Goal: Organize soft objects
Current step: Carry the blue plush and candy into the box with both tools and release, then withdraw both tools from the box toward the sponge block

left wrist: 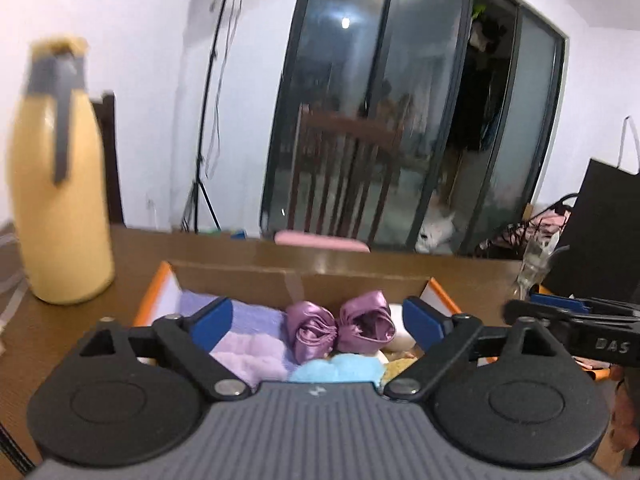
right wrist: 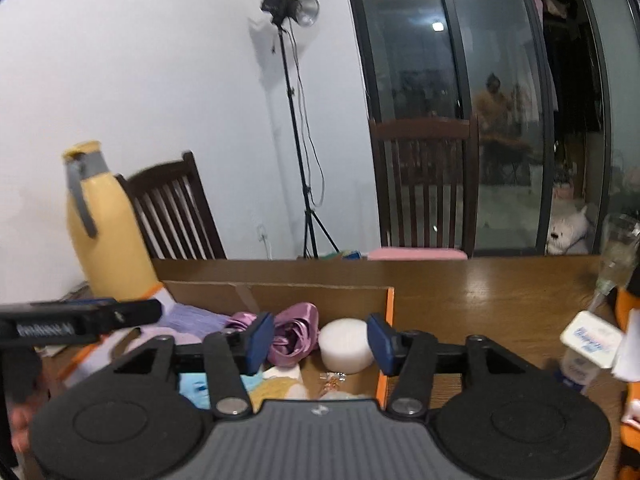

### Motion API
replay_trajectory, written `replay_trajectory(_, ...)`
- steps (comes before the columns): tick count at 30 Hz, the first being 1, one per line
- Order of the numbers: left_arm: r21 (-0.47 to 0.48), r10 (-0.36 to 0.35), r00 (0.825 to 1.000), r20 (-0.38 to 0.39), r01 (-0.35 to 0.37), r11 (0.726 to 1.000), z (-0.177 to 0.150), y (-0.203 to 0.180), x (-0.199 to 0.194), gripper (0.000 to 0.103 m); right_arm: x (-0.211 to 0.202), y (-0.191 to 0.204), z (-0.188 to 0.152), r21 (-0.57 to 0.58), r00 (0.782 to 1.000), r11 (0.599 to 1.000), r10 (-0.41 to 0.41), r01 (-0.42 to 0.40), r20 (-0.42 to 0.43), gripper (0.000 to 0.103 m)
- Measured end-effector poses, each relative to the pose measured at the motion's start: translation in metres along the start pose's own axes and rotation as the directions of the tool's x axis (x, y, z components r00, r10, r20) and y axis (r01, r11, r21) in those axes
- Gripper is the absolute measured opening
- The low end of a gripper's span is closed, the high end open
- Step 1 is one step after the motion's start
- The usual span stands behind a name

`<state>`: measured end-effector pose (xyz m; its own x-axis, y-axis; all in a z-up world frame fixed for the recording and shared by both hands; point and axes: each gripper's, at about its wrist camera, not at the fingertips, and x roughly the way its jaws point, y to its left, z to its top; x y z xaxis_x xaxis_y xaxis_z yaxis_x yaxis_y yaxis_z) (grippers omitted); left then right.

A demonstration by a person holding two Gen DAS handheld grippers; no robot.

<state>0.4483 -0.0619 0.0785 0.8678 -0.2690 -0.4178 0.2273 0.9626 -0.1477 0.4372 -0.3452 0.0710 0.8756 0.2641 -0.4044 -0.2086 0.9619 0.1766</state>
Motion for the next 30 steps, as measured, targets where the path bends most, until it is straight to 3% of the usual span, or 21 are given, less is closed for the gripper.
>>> replay_trajectory(7,0.088,0.125,0.988,0.088,-0.133,0.987,-0.028,-0.002,-0.093,0.097,-0.080,0.017,-0.023,-0.050,0.999,0.998,0.040,-0.039,0.017,0.064)
replay_trajectory(18,0.155,0.153,0.979,0.133,-0.173,0.973,-0.090,-0.020,-0.211,0.100,-0.191,0.067,-0.078,-0.152,0.993,0.986,0.082,-0.068,0.087,0.073)
replay_trajectory(25,0.107,0.211,0.960,0.183,-0.233,0.967,-0.138,-0.017,-0.269,0.101,-0.235,0.089,-0.128,-0.157,0.992,0.986,0.077,-0.061,0.099,0.079)
replay_trajectory(30,0.038,0.196,0.962,0.189,-0.207,0.978,-0.170,-0.005,-0.304,0.101,-0.256,0.098,-0.167,-0.127,0.992,0.991,0.054,-0.040,0.113,0.080)
